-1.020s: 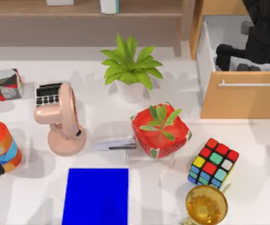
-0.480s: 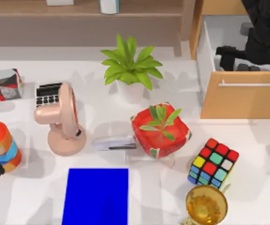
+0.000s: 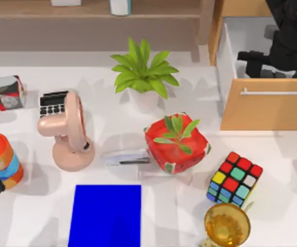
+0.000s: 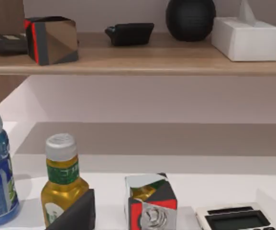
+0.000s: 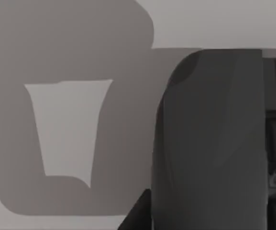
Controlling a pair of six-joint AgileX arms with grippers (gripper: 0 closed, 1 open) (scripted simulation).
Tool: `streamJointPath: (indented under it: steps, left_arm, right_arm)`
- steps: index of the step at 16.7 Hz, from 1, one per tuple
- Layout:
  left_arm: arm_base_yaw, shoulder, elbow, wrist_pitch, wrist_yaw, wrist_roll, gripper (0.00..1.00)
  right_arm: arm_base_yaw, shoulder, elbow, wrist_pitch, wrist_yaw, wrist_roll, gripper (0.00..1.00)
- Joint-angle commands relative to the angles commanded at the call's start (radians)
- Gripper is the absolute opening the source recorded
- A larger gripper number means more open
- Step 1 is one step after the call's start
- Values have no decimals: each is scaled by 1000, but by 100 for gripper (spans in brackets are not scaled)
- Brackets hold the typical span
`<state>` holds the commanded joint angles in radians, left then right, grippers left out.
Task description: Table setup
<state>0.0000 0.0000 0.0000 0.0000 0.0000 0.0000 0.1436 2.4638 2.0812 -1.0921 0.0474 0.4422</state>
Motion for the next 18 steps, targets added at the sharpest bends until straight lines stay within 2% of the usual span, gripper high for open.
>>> streamJointPath:
  steps: [11,18]
  left_arm:
    - [0,0,0,0,0,0,100]
    - [0,0,0,0,0,0,100]
  right_arm:
    - [0,-13,1,-6,2,4,0]
    - [42,-228,-11,-68,29,101,0]
